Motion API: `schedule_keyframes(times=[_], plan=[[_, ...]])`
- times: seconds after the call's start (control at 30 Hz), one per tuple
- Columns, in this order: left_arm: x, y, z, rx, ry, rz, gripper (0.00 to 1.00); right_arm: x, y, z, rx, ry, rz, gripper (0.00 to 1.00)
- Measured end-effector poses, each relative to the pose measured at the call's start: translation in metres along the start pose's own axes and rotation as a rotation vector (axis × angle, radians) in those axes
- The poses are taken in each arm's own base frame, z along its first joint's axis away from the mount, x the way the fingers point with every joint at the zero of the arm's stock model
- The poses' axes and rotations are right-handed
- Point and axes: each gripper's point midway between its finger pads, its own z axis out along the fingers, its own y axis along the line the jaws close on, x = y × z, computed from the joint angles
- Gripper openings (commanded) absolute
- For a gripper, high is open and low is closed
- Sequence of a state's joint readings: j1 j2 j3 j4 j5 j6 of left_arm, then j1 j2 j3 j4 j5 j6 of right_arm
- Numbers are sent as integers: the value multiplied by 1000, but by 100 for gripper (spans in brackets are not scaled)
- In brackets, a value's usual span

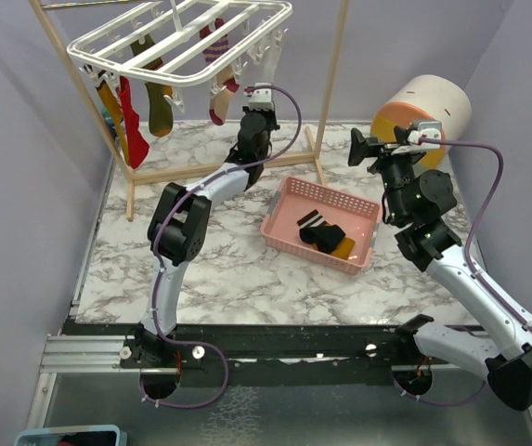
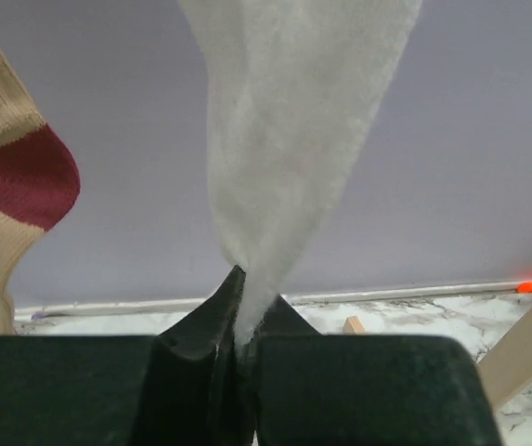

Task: Remove the socks clipped to the hanger

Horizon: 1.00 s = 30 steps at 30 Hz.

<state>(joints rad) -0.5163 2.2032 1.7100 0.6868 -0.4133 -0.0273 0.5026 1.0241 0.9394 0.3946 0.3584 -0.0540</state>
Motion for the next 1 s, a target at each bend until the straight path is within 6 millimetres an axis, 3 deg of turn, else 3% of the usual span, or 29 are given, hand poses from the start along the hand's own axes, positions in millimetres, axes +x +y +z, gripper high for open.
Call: schedule_keyframes(times=[0.17, 0.3, 0.47, 0.53, 0.7, 1.0], plan=[[-3, 4, 9, 169, -15, -28, 0, -4, -1, -2, 1, -9, 3, 98], [11, -3, -13, 425, 44, -32, 0, -8, -3, -5, 1, -13, 5, 98], [6, -12, -80, 706, 136, -73, 0, -12, -4, -8, 1, -17, 7, 98], [-8, -20, -117, 801, 152, -83, 0, -11, -4, -8, 1, -15, 10, 98], [-48, -33, -182, 962, 134, -94, 0, -10, -1, -8, -13, -10, 29, 98], [-110, -37, -251, 1094, 83, -89, 0, 0, 12, -6, -67, 19, 86, 98]])
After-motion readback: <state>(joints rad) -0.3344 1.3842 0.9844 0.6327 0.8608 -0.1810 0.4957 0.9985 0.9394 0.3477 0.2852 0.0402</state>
